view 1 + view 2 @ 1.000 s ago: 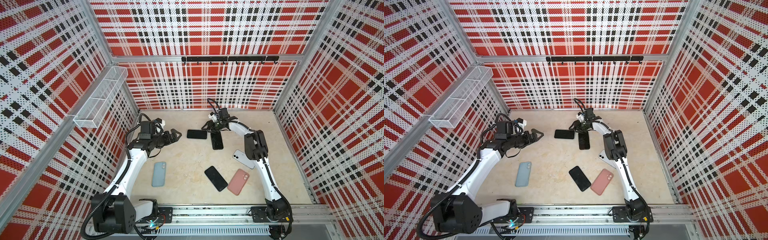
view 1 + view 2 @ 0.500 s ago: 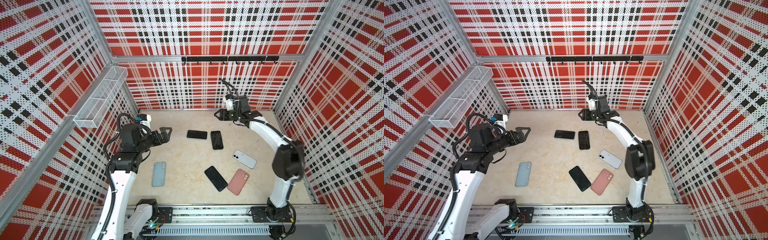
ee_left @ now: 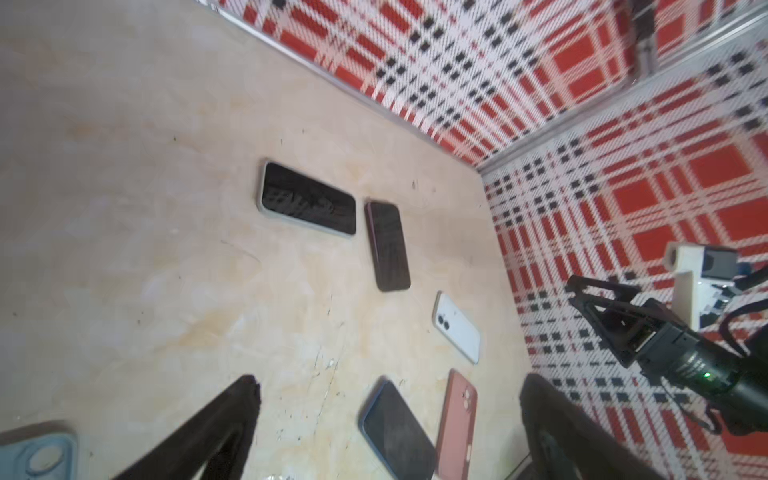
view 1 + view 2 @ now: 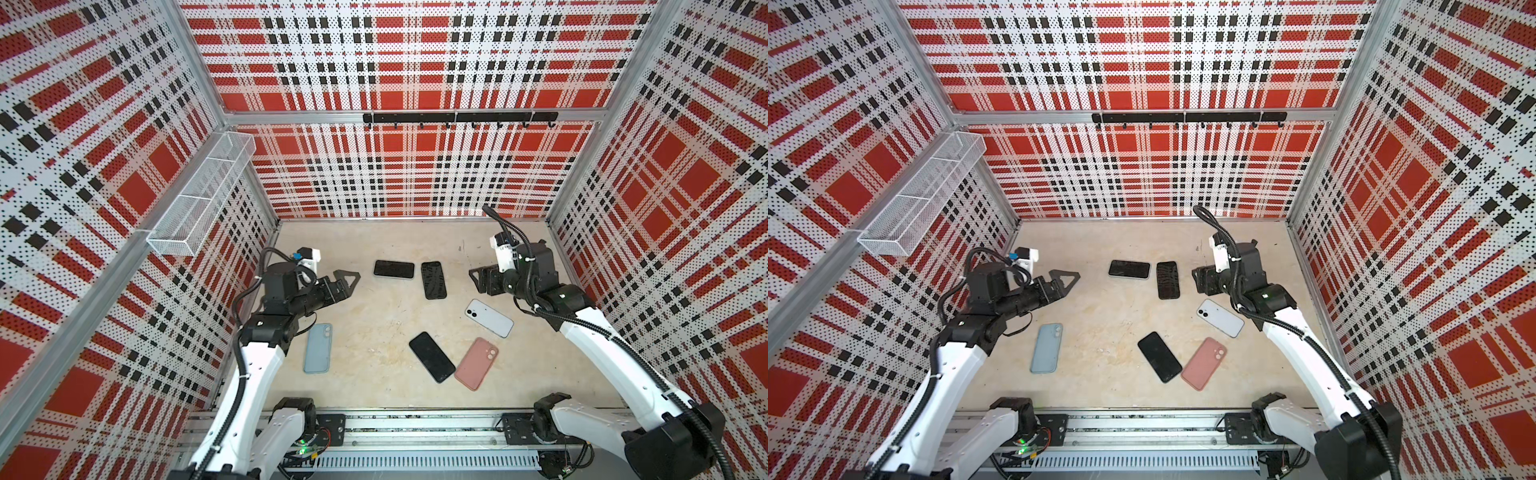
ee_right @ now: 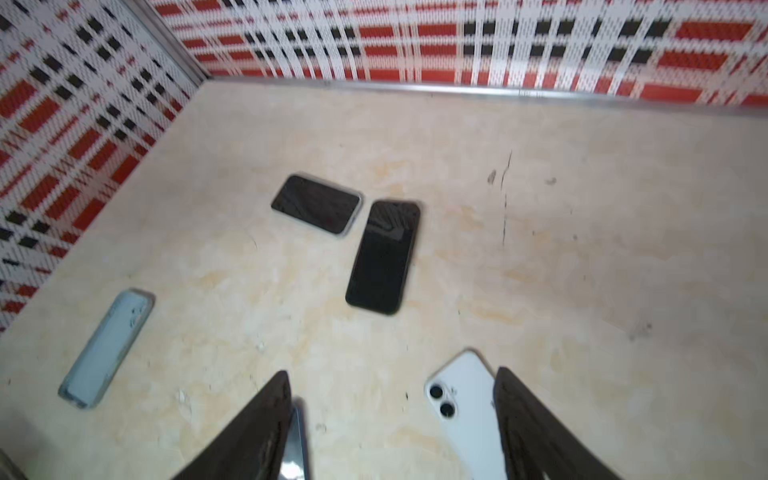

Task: Put the phone into the phone case

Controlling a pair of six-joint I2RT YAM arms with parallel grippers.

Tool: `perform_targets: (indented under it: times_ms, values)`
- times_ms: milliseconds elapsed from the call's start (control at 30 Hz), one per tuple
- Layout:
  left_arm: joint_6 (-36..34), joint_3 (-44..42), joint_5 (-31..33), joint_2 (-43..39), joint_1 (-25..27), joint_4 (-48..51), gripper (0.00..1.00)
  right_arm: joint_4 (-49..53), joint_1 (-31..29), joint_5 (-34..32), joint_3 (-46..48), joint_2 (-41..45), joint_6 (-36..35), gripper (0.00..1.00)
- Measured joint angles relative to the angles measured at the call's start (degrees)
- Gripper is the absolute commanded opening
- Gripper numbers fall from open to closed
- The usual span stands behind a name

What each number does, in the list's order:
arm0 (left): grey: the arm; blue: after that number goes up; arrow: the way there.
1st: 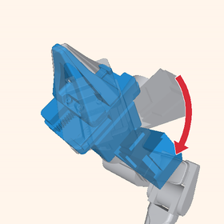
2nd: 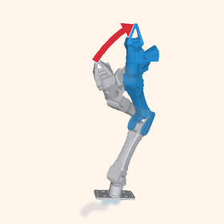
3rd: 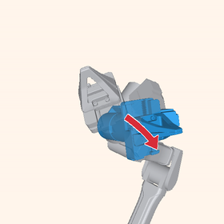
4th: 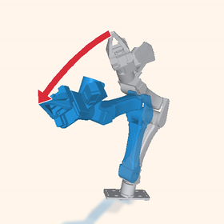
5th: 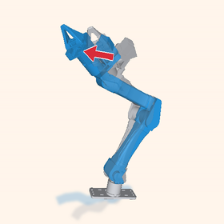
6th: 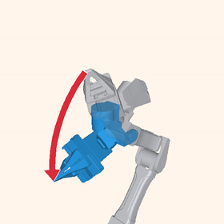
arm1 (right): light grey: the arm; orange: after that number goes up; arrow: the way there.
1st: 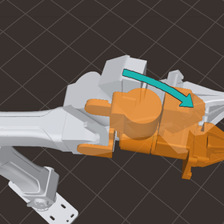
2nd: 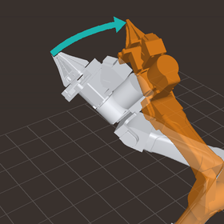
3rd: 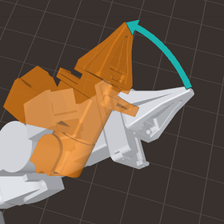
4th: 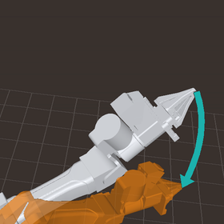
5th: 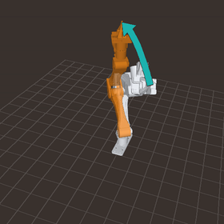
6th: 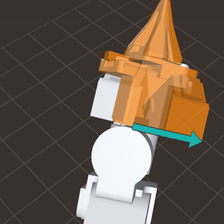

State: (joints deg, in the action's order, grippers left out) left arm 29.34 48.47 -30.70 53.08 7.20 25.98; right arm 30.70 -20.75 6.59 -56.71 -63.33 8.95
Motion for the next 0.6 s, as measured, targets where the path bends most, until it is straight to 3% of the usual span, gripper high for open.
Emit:
perform_targets:
  times_ms: [167,433,600]
  values:
    - [-1.55,0.87,7.8,4.24,14.36,3.72,0.99,6.82,0.0,-0.72,4.46,4.35,-0.31,0.89]
    - [-0.26,1.66,21.35,14.84,26.86,12.94,0.99,8.81,-0.76,3.26,6.47,2.14,1.62,0.85]
    - [4.63,-2.97,25.97,14.08,30.18,14.69,0.99,6.6,-11.61,3.58,9.7,-3.89,4.37,0.88]
